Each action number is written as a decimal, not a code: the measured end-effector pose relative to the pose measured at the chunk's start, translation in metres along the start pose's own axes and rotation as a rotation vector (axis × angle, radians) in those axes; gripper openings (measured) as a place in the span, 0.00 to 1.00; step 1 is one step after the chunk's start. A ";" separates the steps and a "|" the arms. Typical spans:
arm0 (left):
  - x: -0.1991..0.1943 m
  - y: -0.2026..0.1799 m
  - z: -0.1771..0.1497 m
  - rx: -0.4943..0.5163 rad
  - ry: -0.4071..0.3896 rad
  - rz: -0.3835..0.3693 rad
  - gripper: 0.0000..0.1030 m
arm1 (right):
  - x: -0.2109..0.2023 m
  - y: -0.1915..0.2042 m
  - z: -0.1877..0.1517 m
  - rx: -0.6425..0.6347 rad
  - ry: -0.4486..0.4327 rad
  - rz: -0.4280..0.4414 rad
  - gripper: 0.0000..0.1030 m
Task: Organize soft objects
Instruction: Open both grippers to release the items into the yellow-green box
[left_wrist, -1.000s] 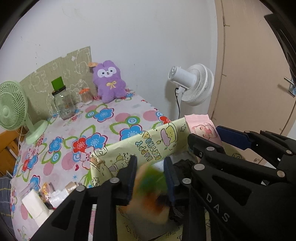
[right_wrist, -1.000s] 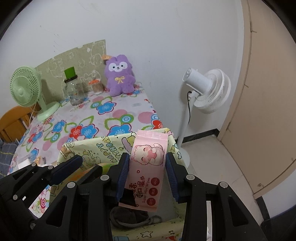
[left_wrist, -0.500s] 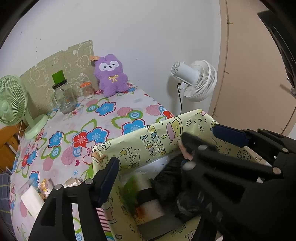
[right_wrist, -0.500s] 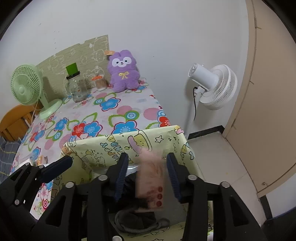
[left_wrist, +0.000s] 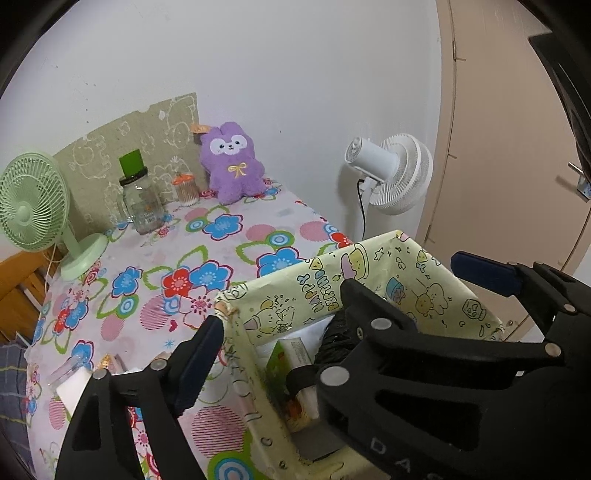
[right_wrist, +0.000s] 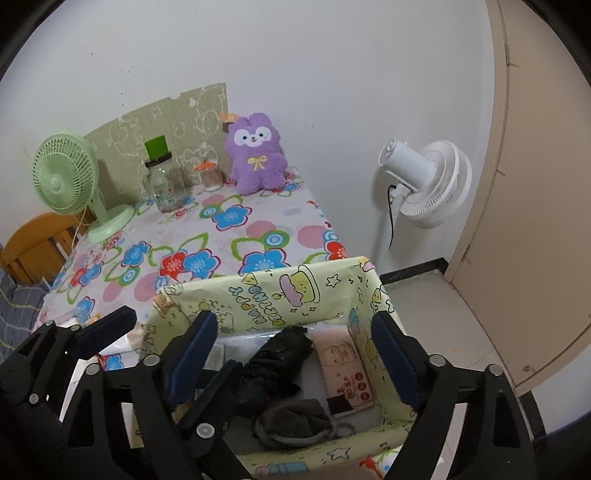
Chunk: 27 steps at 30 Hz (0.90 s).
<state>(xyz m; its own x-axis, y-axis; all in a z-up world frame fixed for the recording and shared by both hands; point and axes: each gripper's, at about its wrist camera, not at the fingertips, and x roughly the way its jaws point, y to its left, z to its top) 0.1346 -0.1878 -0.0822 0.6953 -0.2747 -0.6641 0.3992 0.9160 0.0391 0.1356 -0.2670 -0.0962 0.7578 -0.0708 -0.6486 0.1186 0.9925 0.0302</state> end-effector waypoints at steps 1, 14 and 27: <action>-0.002 0.001 -0.001 -0.001 -0.004 0.000 0.87 | -0.002 0.002 0.000 -0.001 -0.004 0.000 0.87; -0.034 0.018 -0.010 -0.011 -0.034 0.026 0.93 | -0.032 0.027 -0.006 -0.014 -0.049 -0.020 0.94; -0.061 0.046 -0.021 -0.042 -0.057 0.039 0.95 | -0.059 0.059 -0.009 -0.049 -0.110 -0.018 0.96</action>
<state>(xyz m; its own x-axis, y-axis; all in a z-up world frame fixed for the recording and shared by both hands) 0.0983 -0.1230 -0.0554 0.7431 -0.2535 -0.6193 0.3465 0.9375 0.0319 0.0919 -0.2037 -0.0634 0.8219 -0.0961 -0.5615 0.1028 0.9945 -0.0197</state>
